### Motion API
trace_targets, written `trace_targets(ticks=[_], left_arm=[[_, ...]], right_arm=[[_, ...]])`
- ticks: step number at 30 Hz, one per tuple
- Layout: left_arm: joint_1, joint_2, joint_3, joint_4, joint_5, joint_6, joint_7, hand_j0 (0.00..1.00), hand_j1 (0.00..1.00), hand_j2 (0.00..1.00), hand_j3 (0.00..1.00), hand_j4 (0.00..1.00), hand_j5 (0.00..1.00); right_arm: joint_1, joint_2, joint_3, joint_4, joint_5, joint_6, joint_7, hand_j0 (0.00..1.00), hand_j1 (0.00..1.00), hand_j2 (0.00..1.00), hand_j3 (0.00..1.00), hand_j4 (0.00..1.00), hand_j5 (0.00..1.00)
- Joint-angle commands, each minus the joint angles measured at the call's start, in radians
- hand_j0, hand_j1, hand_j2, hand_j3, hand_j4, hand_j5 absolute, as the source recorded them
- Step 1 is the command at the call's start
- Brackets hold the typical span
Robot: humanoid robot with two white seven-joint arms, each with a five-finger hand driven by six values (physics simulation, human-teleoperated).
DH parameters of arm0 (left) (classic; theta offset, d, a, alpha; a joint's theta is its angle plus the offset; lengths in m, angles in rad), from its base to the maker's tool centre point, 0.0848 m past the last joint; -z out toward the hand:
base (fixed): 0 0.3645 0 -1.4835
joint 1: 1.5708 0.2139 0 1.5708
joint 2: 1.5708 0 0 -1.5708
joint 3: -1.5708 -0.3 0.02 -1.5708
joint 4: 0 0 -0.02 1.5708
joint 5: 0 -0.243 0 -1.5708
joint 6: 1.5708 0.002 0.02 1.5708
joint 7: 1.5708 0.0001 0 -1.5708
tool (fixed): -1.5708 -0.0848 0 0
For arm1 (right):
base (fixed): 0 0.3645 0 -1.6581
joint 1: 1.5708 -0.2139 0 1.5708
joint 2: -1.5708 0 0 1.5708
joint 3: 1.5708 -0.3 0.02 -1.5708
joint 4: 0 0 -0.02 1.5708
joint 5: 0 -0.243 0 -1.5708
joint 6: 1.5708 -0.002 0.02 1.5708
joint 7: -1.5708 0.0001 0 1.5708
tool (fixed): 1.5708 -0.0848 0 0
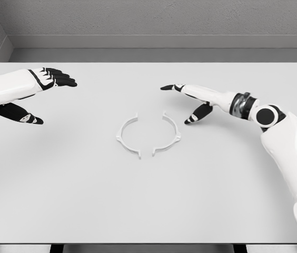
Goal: Assemble PVC drainage pipe clamps
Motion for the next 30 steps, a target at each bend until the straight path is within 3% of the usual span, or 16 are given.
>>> trace_targets(ticks=[1,22,25,30], left_arm=[[0.000,0.000,0.001,0.000,0.007,0.003,0.000,1.00,1.00,1.00,1.00,1.00,1.00],[-0.003,-0.001,0.000,-0.002,0.007,0.003,0.000,1.00,1.00,1.00,1.00,1.00,1.00],[-0.008,-0.001,0.000,0.000,0.007,0.003,0.000,1.00,1.00,1.00,1.00,1.00,1.00],[-0.008,0.000,0.000,-0.002,0.007,0.003,0.000,1.00,1.00,1.00,1.00,1.00,1.00]], right_arm=[[0.000,0.007,0.003,-0.004,-0.006,0.003,0.000,1.00,1.00,1.00,1.00,1.00,1.00],[0.000,0.067,0.020,-0.009,0.009,0.003,0.000,1.00,1.00,1.00,1.00,1.00,1.00],[-0.003,0.048,0.009,-0.009,0.009,0.003,0.000,1.00,1.00,1.00,1.00,1.00,1.00],[0.009,-0.065,0.004,-0.052,0.003,0.003,0.000,1.00,1.00,1.00,1.00,1.00,1.00]])
